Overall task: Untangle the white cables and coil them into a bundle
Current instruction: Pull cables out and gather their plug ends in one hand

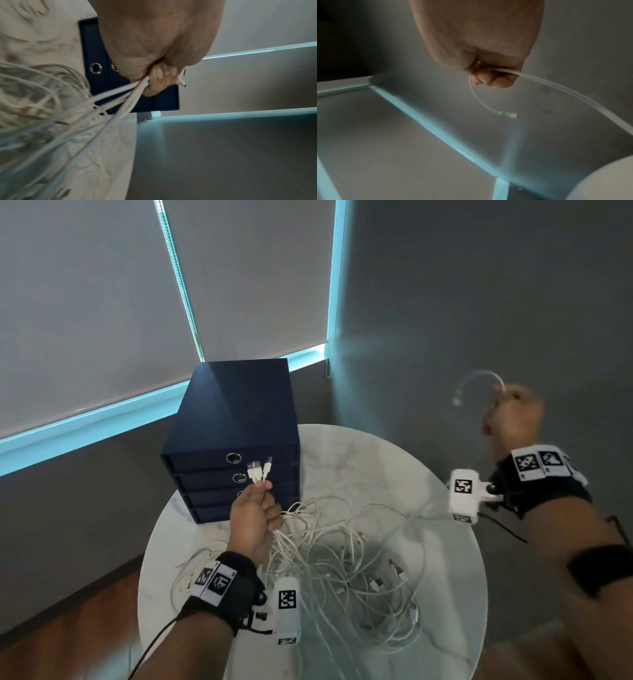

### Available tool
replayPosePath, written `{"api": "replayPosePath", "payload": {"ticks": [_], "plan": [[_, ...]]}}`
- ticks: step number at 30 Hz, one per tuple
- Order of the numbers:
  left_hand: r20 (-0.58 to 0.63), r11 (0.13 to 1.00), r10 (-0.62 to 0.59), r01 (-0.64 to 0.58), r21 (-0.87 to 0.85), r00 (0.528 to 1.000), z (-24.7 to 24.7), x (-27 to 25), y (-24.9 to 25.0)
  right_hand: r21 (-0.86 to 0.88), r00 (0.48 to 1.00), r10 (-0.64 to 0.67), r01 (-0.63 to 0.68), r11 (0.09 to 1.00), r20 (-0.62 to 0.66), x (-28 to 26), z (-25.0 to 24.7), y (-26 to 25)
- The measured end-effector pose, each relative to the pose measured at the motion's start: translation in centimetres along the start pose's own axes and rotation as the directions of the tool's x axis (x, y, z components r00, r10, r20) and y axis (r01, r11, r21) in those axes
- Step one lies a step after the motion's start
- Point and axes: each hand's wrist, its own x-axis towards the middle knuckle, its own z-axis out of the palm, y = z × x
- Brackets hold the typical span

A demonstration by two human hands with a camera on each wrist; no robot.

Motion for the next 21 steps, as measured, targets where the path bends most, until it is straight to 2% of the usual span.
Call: {"api": "replayPosePath", "payload": {"ticks": [3, 4, 5, 6, 7, 9, 11, 13, 14, 15, 16, 17, 18, 21], "plan": [[0.045, 0.997, 0.021, -0.017, -0.079, 0.999, 1.4, 0.1, 1.6, -0.323, 0.99, 0.053, -0.092, 0.942, -0.129, 2.9, -5.6, 5.1], [0.058, 0.994, 0.028, -0.022, -0.103, 0.998, 1.7, 0.2, 2.1, -0.519, 0.99, 0.066, -0.122, 0.846, -0.124, 2.8, -7.9, 7.0], [0.069, 0.992, 0.034, -0.025, -0.125, 0.997, 2.1, 0.3, 2.5, -0.753, 0.993, 0.095, -0.117, 0.648, -0.072, 1.9, -10.2, 8.4], [0.079, 0.99, 0.038, -0.027, -0.142, 0.996, 2.4, 0.3, 2.7, -0.914, 0.988, 0.149, -0.089, 0.395, -0.032, 1.1, -12.2, 10.0], [0.088, 0.988, 0.041, -0.027, -0.154, 0.995, 2.7, 0.3, 2.9, -0.989, 0.97, 0.241, -0.01, 0.144, 0.025, -0.2, -14.0, 11.1], [0.112, 0.988, 0.039, -0.022, -0.152, 0.993, 3.5, 0.2, 2.7, -0.994, 0.896, 0.441, 0.091, -0.067, 0.053, -2.9, -16.4, 12.7], [0.137, 0.992, 0.035, -0.018, -0.121, 0.99, 4.6, 0.0, 2.1, -0.985, 0.838, 0.543, 0.131, -0.111, 0.05, -4.9, -16.6, 13.7], [0.163, 0.996, 0.029, -0.015, -0.083, 0.986, 5.5, -0.2, 1.3, -0.977, 0.768, 0.633, 0.194, -0.087, 0.096, -7.2, -15.1, 12.7], [0.182, 0.998, 0.026, -0.014, -0.069, 0.983, 5.9, -0.2, 0.8, -0.984, 0.767, 0.626, 0.18, 0.002, 0.142, -7.7, -13.7, 12.7], [0.202, 0.998, 0.021, -0.009, -0.059, 0.979, 6.3, -0.3, 0.3, -0.973, 0.775, 0.592, 0.133, 0.19, 0.221, -8.1, -11.8, 12.8], [0.219, 0.999, 0.011, 0.001, -0.053, 0.976, 6.7, -0.3, -0.3, -0.891, 0.79, 0.544, 0.007, 0.454, 0.283, -8.3, -9.9, 12.8], [0.231, 0.999, -0.005, 0.017, -0.048, 0.973, 7.2, -0.5, -0.9, -0.735, 0.784, 0.522, -0.128, 0.666, 0.336, -8.9, -7.7, 12.4], [0.238, 0.998, -0.025, 0.037, -0.046, 0.971, 7.5, -0.6, -1.5, -0.586, 0.748, 0.513, -0.207, 0.783, 0.421, -10.2, -5.2, 11.1], [0.243, 0.994, -0.077, 0.094, -0.059, 0.967, 8.2, -1.0, -3.0, -0.32, 0.56, 0.4, -0.241, 0.916, 0.725, -15.2, 0.8, 7.2]]}}
